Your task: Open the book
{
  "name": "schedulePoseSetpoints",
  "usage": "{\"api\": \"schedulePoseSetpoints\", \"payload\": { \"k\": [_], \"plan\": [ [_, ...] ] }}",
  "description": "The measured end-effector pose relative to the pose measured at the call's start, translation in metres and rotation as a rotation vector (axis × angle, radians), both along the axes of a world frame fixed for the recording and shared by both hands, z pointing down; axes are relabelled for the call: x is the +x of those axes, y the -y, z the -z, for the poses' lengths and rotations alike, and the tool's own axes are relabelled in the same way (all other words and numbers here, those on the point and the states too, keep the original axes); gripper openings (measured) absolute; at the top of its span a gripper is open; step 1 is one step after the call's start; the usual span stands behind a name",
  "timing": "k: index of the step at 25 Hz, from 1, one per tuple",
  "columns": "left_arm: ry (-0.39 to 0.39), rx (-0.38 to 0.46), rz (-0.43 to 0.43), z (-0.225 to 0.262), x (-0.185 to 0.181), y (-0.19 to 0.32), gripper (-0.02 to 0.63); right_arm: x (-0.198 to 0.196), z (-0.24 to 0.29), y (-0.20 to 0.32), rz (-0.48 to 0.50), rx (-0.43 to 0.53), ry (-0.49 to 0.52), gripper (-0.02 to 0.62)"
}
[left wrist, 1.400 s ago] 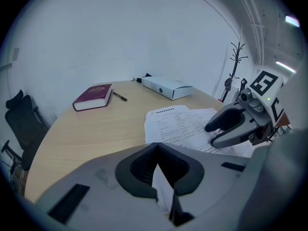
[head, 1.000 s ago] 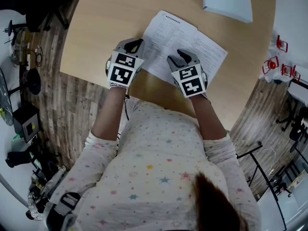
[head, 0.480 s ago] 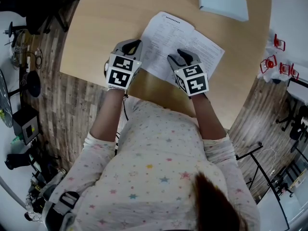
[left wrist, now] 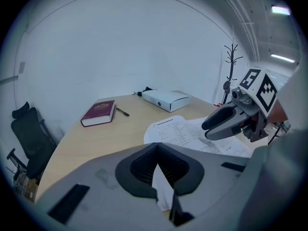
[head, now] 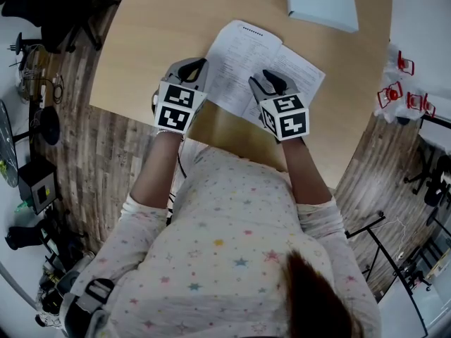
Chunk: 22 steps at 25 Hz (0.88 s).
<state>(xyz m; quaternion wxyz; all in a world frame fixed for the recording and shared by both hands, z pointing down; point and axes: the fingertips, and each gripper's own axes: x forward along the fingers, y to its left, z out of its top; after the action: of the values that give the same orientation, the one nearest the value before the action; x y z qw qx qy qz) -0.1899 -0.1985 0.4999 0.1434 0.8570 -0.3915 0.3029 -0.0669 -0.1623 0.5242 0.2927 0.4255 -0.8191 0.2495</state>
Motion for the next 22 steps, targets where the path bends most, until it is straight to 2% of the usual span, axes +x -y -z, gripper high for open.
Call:
{"api": "schedulePoseSetpoints", "payload": {
  "k": [14, 22],
  "plan": [
    [-0.014, 0.104, -0.007, 0.043, 0.01, -0.007, 0.011, 0.021, 0.035, 0.005, -0.059, 0.085, 0.041, 0.025],
    [-0.032, 0.138, 0.0, 0.062, 0.015, -0.009, 0.011, 0.031, 0.056, 0.006, -0.08, 0.135, 0.058, 0.003]
  ]
}}
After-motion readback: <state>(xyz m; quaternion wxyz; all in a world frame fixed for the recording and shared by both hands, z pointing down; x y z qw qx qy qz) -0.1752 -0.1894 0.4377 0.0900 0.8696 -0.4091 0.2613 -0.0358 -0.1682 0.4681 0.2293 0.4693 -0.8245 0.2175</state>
